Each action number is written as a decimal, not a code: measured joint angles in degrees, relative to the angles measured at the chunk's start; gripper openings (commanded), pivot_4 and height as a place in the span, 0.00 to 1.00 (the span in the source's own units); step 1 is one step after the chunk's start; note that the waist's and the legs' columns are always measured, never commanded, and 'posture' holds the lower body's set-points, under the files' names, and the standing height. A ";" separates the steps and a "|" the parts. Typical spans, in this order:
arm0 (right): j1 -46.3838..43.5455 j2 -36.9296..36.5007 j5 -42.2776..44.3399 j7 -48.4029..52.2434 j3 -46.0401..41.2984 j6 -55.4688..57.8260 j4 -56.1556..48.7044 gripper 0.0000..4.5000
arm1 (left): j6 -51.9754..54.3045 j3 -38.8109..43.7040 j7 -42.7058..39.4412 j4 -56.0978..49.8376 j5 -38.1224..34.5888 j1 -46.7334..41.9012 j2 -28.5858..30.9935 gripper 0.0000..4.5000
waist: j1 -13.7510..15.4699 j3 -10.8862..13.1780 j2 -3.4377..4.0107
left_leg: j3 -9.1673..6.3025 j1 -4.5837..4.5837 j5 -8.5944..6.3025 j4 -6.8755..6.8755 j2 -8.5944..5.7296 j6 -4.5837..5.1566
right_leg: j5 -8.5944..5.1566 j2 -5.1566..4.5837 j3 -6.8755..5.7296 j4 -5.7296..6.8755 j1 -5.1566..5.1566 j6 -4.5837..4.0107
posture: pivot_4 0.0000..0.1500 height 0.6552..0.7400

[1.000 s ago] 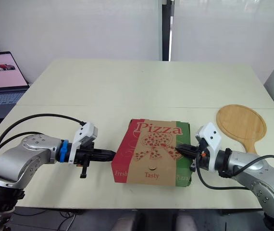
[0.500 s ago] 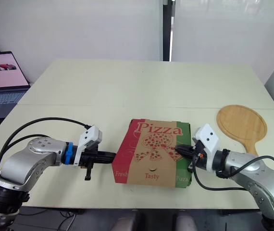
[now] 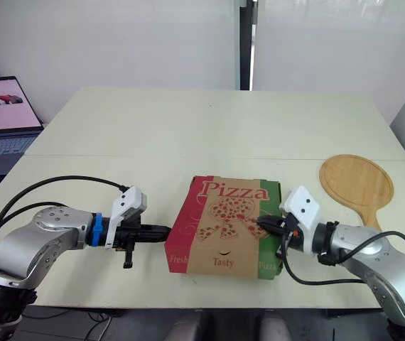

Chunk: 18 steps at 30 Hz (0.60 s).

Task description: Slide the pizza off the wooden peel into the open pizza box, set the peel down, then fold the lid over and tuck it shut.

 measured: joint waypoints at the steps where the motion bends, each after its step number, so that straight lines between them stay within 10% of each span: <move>1: 0.13 0.00 -0.16 0.06 0.02 -0.12 0.00 0.00 | 0.43 0.03 0.13 -0.11 -0.24 0.00 -0.21 0.01 | 0.00 0.00 0.00 | 0.00 0.00 0.00 0.00 0.00 0.00 | 0.00 0.00 0.00 0.00 0.00 0.00 | 1.00 0.86; 18: 0.73 0.01 -1.52 0.73 0.36 -1.43 0.00 0.00 | 0.91 2.40 0.80 -0.51 -1.25 2.26 1.96 0.01 | 0.00 -0.01 -0.01 | 0.00 0.02 0.00 -0.01 0.00 0.00 | 0.00 0.00 0.00 0.00 0.01 0.00 | 1.00 0.86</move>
